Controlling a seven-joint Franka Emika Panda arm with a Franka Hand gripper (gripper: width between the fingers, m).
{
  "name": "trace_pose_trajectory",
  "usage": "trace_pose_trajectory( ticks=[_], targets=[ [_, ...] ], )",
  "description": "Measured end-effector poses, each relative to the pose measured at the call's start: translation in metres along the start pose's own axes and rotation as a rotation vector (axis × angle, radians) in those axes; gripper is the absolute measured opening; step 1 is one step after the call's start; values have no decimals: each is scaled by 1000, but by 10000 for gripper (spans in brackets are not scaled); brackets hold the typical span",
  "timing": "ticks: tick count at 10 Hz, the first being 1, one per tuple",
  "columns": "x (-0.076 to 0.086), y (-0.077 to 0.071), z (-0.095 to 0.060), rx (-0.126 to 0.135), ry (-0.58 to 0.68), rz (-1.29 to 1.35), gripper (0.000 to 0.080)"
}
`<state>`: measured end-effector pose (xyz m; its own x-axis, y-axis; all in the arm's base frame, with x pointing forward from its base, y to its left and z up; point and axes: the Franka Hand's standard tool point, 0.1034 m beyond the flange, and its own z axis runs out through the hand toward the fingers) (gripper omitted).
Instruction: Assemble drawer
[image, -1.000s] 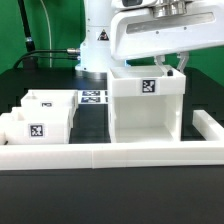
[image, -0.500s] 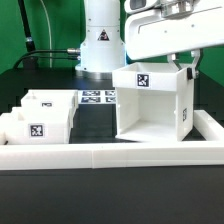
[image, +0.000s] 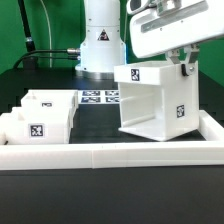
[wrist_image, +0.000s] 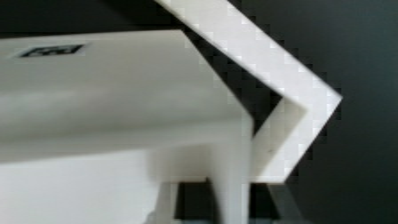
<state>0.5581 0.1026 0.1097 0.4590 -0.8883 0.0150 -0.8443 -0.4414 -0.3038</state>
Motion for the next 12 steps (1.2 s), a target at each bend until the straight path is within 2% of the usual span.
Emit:
trace_pose_trajectory(
  ticks=[1,3,8,12],
  targets=[
    [-1,0,2,-14,-9,96,51],
    [-1,-2,1,-6,-3,127,51],
    [-2,-2,1,-8,-7,124,51],
    [19,-14,11,-37,-57,277,52]
  ],
)
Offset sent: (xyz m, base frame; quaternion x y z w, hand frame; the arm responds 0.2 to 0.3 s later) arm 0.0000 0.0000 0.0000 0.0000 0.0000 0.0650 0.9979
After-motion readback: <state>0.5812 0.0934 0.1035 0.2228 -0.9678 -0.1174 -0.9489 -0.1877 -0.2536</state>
